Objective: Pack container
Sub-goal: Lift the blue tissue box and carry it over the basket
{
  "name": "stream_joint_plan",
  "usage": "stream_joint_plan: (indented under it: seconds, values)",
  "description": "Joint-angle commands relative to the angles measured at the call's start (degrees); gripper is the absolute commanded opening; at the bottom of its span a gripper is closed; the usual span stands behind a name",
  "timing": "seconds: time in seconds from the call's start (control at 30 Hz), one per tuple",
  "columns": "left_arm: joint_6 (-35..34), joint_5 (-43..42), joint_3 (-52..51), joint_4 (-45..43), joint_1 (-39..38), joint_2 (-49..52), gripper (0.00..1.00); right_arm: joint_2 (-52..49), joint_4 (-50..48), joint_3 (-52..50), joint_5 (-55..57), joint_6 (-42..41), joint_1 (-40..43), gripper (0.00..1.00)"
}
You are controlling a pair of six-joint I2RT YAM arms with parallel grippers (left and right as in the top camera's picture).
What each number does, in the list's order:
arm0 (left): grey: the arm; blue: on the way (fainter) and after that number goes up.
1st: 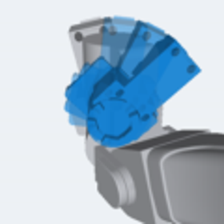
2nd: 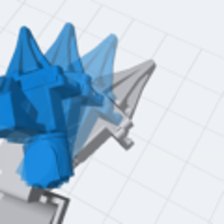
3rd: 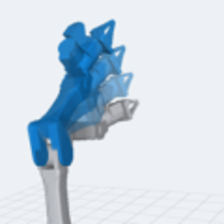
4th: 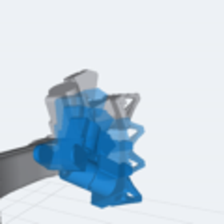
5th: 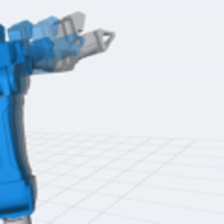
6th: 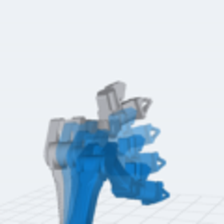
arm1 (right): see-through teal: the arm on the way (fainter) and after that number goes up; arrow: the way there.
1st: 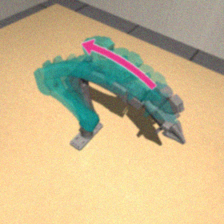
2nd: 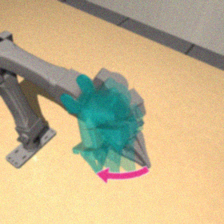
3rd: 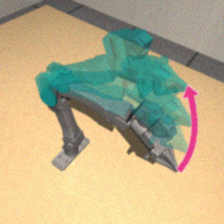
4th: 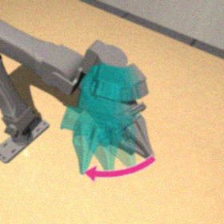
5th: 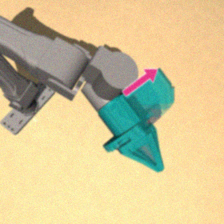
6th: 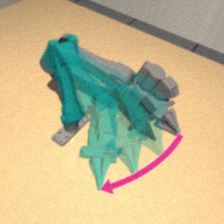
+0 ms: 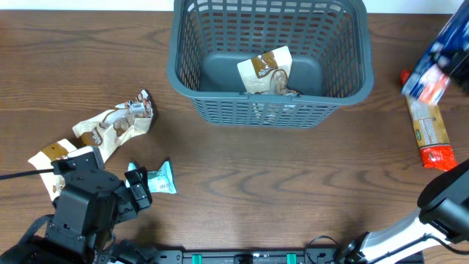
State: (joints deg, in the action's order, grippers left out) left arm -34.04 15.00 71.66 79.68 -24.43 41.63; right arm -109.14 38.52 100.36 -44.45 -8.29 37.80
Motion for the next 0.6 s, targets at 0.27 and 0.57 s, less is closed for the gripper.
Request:
stream_joint_plan:
  seconds: [0.27, 0.57]
  values:
    - [1.0, 0.7, 0.4, 0.3, 0.4, 0.2, 0.99, 0.9, -18.2, 20.5, -37.0, -29.1, -6.0, 0.01]
    - [1.0, 0.7, 0.4, 0.3, 0.3, 0.2, 0.99, 0.9, -39.1, 22.2, -45.0, -30.8, -23.5, 0.01]
